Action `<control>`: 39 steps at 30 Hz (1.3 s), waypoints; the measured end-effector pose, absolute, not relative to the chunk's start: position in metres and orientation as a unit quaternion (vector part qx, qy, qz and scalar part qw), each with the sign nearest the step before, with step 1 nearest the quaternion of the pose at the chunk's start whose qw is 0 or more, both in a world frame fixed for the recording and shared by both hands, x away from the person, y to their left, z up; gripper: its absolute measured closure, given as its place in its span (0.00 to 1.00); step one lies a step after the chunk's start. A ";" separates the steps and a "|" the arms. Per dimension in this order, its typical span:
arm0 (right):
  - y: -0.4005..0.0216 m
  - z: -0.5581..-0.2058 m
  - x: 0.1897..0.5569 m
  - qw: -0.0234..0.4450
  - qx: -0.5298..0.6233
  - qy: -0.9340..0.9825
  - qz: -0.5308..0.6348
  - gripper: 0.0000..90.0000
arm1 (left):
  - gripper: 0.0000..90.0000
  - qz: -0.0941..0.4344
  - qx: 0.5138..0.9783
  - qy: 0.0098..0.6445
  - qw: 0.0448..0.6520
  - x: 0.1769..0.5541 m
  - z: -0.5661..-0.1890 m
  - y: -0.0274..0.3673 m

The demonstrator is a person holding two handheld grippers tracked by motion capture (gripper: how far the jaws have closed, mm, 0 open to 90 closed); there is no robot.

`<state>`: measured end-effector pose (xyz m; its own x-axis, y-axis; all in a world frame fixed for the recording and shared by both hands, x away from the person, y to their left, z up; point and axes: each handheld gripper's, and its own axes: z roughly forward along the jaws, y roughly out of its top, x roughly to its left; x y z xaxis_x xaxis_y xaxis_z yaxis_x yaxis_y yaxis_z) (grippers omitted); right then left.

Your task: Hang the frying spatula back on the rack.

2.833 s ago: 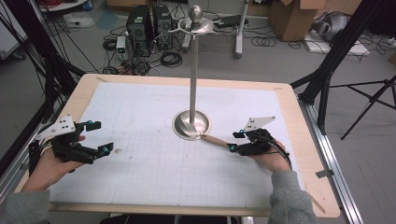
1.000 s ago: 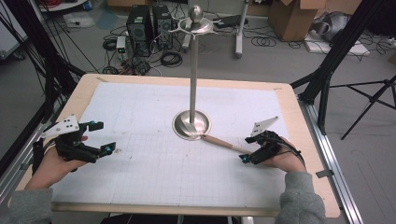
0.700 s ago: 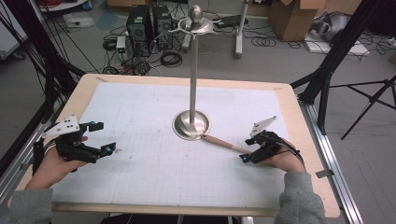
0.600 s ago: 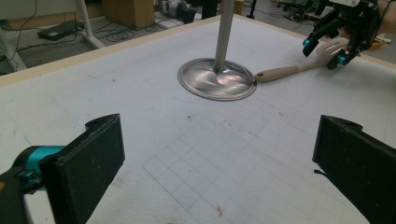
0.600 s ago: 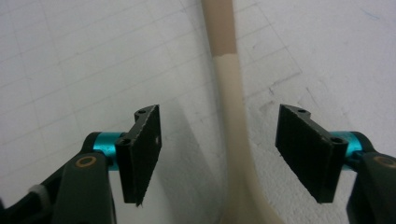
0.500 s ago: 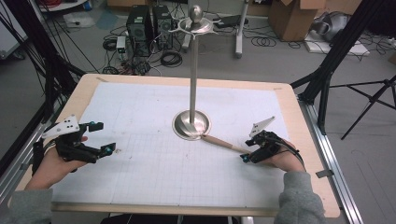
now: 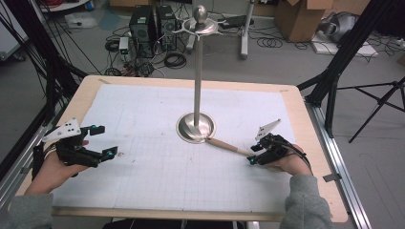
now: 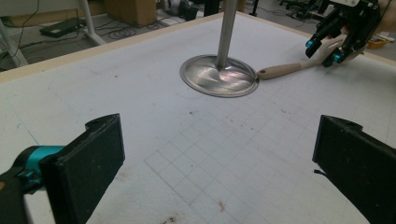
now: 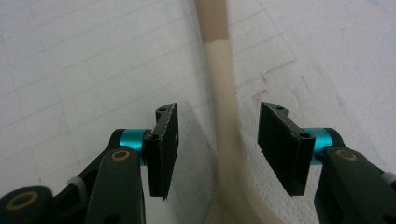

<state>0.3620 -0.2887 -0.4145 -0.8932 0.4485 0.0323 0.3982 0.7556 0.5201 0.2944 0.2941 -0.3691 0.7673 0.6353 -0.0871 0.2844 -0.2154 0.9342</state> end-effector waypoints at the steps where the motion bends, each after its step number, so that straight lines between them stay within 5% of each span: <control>1: -0.289 -0.415 0.362 0.046 0.225 0.937 0.264 0.54 | 0.03 0.160 0.763 0.302 0.549 0.294 -0.369 0.294; 23: -0.293 -0.418 0.361 0.060 0.217 0.942 0.249 0.75 | 0.03 0.160 0.761 0.303 0.550 0.294 -0.369 0.296; 39: -0.299 -0.421 0.358 0.062 0.227 0.936 0.260 0.77 | 0.03 0.160 0.761 0.304 0.551 0.293 -0.369 0.296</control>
